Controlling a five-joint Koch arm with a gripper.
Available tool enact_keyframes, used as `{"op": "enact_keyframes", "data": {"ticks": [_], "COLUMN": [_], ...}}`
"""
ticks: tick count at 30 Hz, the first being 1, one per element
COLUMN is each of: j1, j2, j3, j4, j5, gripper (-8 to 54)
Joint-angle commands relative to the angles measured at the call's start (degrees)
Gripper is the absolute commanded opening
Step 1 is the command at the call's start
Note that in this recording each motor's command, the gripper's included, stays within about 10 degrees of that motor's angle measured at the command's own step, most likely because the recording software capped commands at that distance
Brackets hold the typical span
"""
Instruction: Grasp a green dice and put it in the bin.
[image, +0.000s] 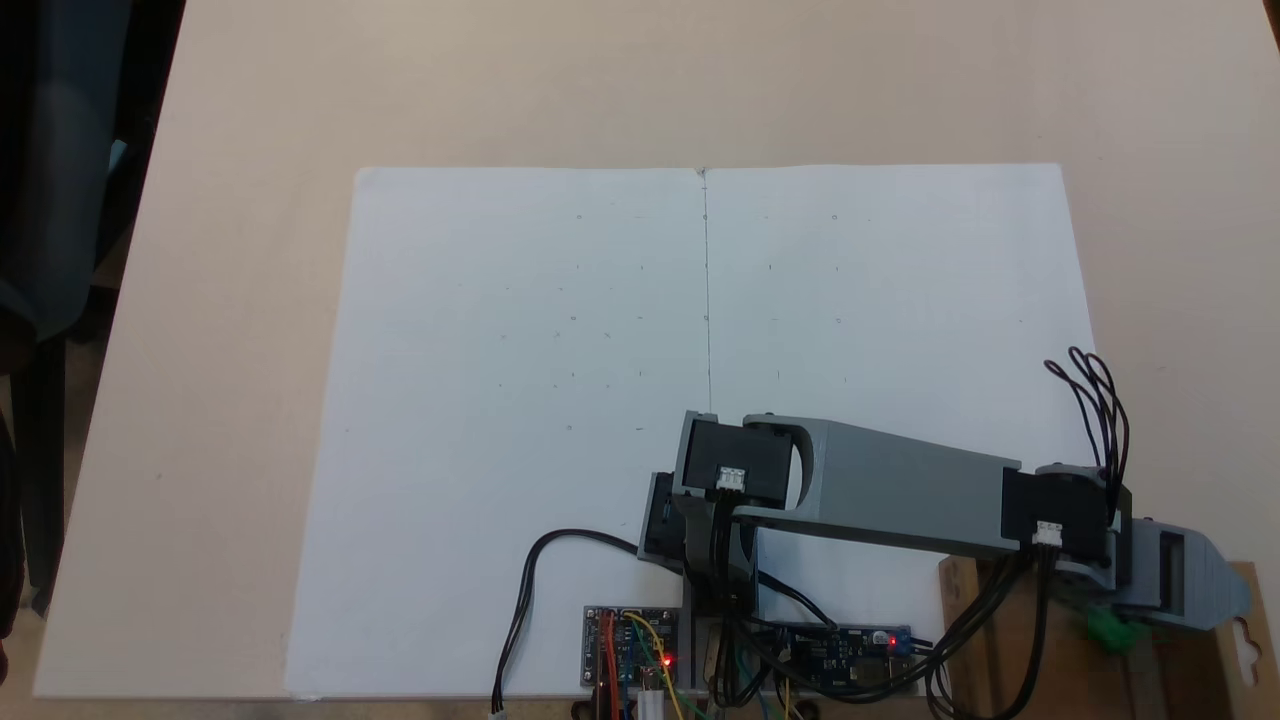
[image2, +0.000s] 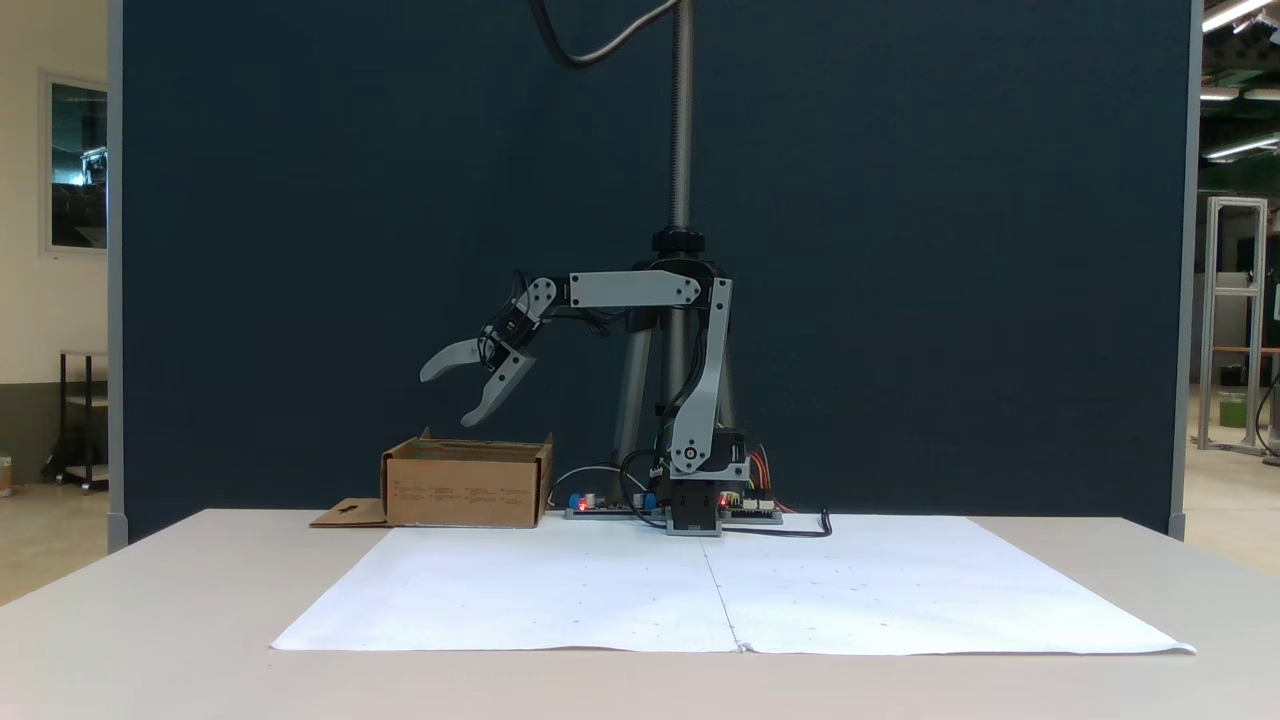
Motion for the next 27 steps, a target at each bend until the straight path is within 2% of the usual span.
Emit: {"op": "enact_keyframes", "data": {"ticks": [1,9,17,27], "j1": [1.1,-1.1,-4.2,-26.5], "j2": [0.9,2.1,6.9,15.6], "j3": [-3.3,-3.4,-4.0,-4.0], "j4": [0.1,-0.7,-1.8,-2.1], "j5": [-2.4,-0.2,16.9,17.5], "gripper": [41.8,41.7,41.4,41.5]}}
